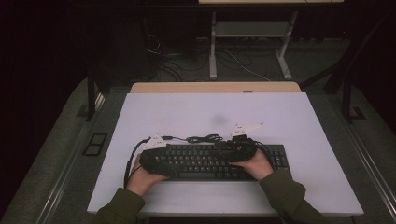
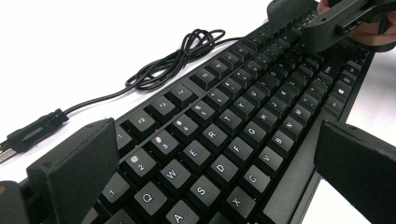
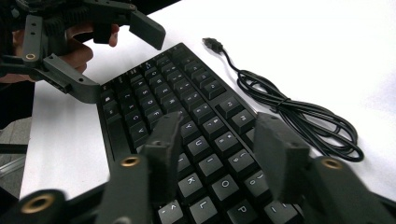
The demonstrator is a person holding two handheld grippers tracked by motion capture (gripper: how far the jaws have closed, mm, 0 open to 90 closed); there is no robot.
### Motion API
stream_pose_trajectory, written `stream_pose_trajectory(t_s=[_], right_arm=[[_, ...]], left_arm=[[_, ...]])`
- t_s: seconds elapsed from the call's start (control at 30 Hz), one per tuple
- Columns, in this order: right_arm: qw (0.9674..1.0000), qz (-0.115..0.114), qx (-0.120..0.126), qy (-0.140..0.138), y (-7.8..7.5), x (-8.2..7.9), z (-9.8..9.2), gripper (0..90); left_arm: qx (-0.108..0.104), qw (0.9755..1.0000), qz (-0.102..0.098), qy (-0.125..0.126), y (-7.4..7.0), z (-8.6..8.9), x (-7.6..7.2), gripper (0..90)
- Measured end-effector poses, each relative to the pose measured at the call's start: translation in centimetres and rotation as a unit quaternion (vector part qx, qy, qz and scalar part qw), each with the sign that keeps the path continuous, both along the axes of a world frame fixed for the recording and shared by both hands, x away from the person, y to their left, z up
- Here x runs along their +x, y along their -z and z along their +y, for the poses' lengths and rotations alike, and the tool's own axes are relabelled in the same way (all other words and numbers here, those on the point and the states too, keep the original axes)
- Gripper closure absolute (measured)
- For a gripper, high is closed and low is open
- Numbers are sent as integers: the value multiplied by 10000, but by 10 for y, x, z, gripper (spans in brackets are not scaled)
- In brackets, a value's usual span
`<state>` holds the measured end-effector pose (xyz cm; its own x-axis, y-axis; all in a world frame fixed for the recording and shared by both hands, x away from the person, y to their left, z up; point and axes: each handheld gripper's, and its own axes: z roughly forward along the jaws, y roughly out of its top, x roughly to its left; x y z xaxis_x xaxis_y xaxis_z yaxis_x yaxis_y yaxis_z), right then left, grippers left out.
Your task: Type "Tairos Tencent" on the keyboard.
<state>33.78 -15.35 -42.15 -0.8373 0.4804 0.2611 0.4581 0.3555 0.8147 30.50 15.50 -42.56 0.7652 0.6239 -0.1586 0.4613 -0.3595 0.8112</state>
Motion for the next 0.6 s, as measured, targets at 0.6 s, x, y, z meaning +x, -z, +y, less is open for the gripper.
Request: stream_pose_trajectory(t_s=[0.6], right_arm=[[9992, 47, -358, -144, 8, 1, 14, 894]], left_arm=[[29, 10000, -13, 57, 0, -2, 0, 0]])
